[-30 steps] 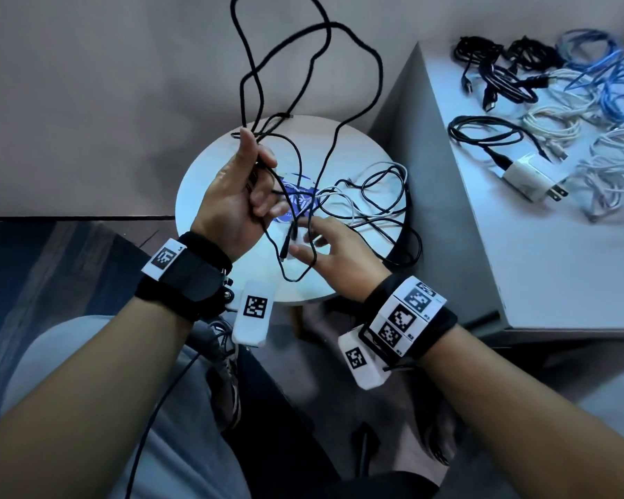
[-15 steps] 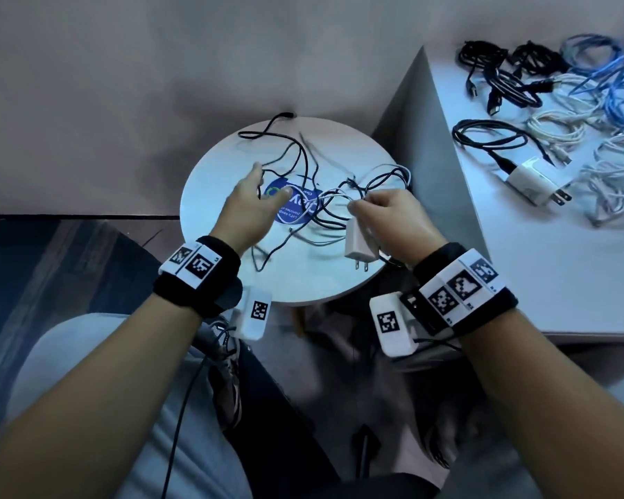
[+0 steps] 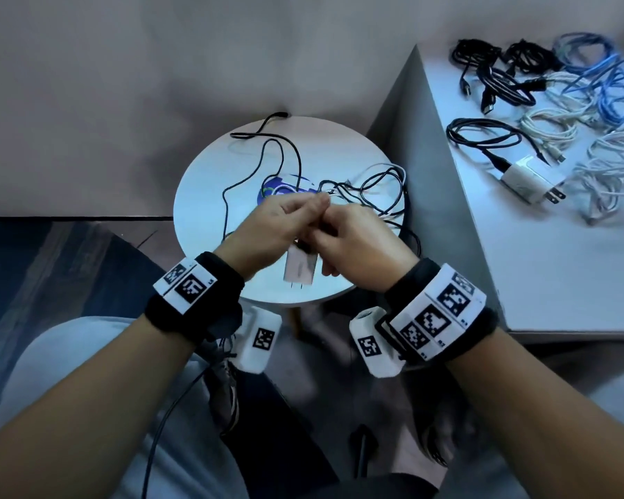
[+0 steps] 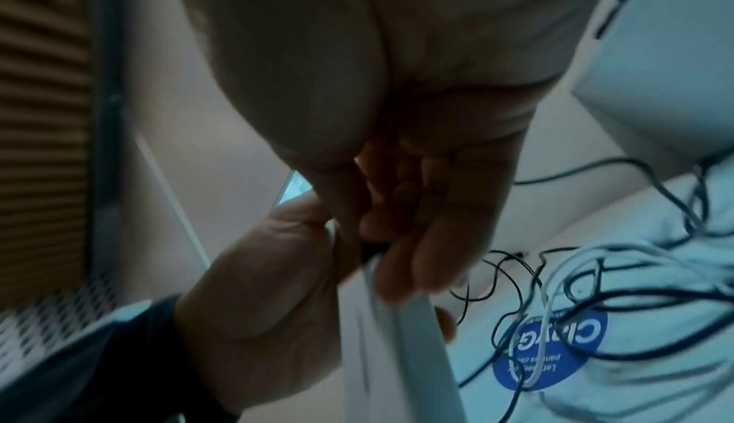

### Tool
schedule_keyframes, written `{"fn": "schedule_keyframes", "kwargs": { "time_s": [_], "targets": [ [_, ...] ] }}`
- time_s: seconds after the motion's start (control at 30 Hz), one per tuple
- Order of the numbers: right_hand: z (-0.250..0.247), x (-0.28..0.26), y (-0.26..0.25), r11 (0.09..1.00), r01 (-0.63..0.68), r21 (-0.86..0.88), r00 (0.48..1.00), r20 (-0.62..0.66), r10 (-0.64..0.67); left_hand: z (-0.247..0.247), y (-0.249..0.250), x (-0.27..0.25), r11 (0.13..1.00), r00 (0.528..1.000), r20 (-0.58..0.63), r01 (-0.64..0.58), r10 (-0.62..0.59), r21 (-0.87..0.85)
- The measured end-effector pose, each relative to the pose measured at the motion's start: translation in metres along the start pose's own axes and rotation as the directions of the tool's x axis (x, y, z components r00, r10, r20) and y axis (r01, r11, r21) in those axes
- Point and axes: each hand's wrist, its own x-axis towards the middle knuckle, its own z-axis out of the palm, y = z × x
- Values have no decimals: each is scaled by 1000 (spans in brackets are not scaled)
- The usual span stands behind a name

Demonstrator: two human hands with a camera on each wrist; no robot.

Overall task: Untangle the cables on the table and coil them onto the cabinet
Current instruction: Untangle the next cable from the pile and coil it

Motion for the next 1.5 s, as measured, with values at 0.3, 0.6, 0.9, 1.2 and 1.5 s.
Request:
{"fn": "schedule_keyframes", "kwargs": {
  "time_s": [0.3, 0.6, 0.9, 1.2, 1.5],
  "targets": [
    [-34, 4, -7, 991, 136, -22, 846, -518, -127, -8, -3, -2, 994, 998, 56, -2, 8, -112],
    [-10, 9, 8, 915, -68, 397, 997, 70, 43, -24, 9, 1, 751, 995, 60, -21, 81, -660],
    [3, -6, 1, 887, 141, -439, 947, 322, 9, -45, 1, 8, 753, 967, -256, -168, -2, -636],
    [-11, -2, -6, 953, 262, -151, 921, -257, -294, -16, 7, -7, 997, 997, 79, -11, 18, -80],
    [-10, 7, -2, 930, 223, 292, 946, -295, -134, -12, 3, -5, 869, 988, 152, 47, 33, -492]
  ]
}}
